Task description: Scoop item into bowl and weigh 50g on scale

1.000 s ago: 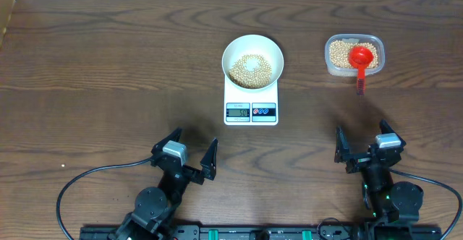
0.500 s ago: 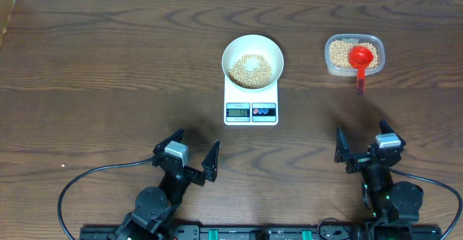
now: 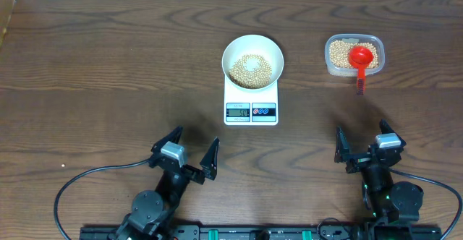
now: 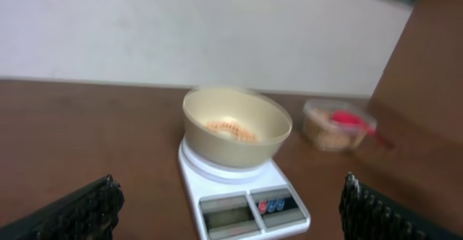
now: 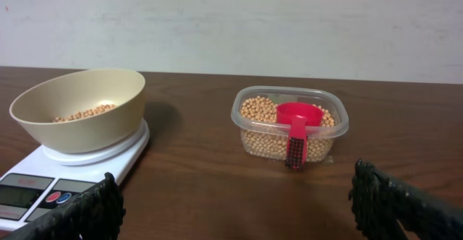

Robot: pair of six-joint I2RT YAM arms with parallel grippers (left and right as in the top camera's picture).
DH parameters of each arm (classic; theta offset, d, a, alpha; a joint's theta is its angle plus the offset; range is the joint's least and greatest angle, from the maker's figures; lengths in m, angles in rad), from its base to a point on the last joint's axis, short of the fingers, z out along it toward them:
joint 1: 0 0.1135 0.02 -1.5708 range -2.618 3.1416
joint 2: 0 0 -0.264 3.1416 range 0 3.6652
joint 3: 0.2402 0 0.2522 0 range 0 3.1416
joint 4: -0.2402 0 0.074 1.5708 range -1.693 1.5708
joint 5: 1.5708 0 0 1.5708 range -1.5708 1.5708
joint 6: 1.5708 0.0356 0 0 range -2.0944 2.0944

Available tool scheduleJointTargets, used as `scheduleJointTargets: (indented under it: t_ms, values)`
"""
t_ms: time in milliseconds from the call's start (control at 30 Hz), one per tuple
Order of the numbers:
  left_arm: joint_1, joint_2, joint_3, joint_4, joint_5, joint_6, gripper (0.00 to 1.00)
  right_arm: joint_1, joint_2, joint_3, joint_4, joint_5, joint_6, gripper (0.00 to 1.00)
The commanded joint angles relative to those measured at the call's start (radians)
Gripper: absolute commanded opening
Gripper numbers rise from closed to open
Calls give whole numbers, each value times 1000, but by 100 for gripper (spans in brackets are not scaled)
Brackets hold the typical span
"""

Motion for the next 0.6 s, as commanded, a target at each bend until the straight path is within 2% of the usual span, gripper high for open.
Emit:
scheduleJointTargets:
  t_ms: [0, 200, 433, 567]
  values:
    - [5, -9, -7, 15, 1, 6, 98, 6, -8, -3, -2, 1, 10, 99]
    - [5, -9, -7, -172, 3, 7, 98, 6, -8, -3, -2, 1, 11, 99]
    - [5, -9, -7, -168, 8, 97, 98, 6, -8, -3, -2, 1, 10, 99]
    - [36, -9, -7, -168, 5, 209, 98, 6, -8, -3, -2, 1, 10, 99]
